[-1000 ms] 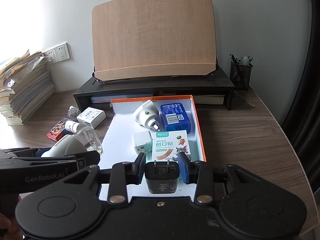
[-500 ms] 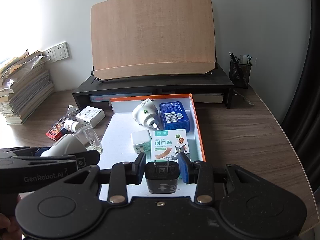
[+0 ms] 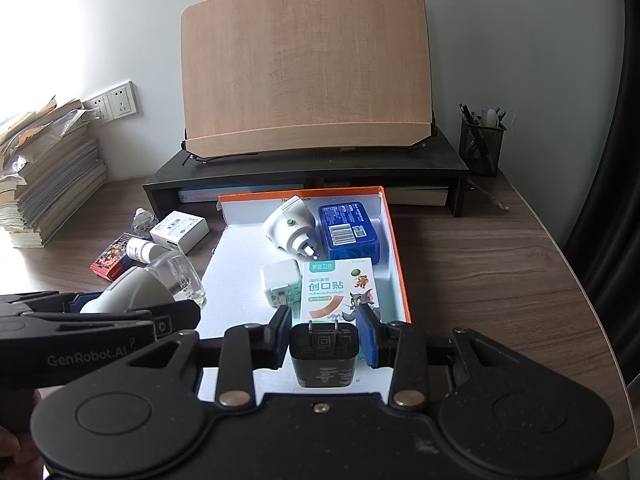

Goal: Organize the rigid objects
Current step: 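Lower the repeller and black charger into the box with both grippers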

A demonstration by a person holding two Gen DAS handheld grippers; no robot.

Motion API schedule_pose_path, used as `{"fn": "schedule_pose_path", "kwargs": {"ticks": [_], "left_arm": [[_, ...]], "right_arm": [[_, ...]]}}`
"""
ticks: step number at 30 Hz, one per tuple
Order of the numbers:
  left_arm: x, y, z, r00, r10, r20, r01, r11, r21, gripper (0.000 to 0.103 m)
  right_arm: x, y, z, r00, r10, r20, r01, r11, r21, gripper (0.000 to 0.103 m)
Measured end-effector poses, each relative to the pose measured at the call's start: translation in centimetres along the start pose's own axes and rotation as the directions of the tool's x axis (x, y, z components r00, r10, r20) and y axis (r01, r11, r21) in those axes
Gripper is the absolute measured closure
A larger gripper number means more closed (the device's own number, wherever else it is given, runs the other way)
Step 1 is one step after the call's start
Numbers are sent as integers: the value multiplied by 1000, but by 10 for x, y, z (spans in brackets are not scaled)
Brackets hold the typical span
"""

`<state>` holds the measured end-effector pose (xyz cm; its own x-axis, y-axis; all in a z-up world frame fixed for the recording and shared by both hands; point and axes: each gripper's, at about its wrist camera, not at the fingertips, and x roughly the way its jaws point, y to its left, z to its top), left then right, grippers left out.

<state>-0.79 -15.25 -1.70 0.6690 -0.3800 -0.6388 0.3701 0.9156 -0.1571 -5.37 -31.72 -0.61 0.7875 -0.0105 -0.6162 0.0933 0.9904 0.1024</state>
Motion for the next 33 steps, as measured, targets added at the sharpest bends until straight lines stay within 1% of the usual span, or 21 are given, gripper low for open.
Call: {"fn": "schedule_pose_path", "kwargs": {"ticks": [33], "left_arm": [[8, 2, -2, 1000, -4, -22, 4, 1000, -8, 32]], "right_arm": [[12, -1, 1, 1000, -1, -29, 1, 1000, 1, 59]]}}
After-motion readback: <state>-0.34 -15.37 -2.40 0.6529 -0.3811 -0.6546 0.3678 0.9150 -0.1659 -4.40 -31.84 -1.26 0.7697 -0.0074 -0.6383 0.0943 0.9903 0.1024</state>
